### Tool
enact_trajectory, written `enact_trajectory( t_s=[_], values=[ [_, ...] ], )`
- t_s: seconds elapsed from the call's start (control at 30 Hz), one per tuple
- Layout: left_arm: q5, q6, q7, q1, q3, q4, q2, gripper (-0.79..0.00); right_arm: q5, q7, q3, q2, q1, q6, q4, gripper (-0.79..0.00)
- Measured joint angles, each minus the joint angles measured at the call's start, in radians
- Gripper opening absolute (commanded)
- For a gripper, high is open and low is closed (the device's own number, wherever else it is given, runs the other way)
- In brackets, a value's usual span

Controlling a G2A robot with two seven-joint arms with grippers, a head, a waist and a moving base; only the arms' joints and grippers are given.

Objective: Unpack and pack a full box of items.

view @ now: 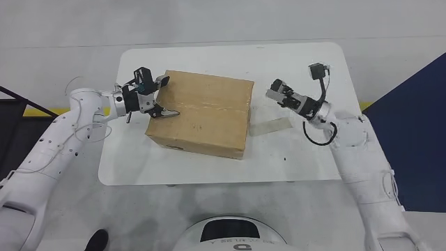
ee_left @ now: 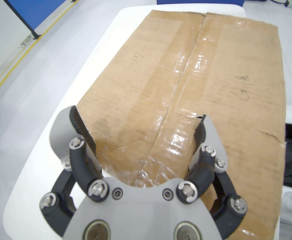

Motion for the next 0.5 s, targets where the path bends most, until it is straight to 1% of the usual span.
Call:
enact_trajectory(
  t_s=[0.13,0.3,0.4,0.5],
  values=[
    [0.000,0.000,0.000,0.000,0.000,0.000,0.000,0.000,-0.261,-0.086,0.005,0.005,-0.065,0.049,-0.074,0.000],
    [0.000,0.000,0.000,0.000,0.000,0.000,0.000,0.000,-0.552,-0.199,-0.051,0.002,-0.097,0.143,-0.116,0.000],
    [0.000,0.000,0.000,0.000,0.000,0.000,0.000,0.000,-0.688,-0.281,-0.072,0.001,-0.128,0.199,-0.141,0.000],
    [0.000,0.000,0.000,0.000,0.000,0.000,0.000,0.000,-0.764,-0.338,-0.082,0.001,-0.167,0.223,-0.166,0.000]
  ],
)
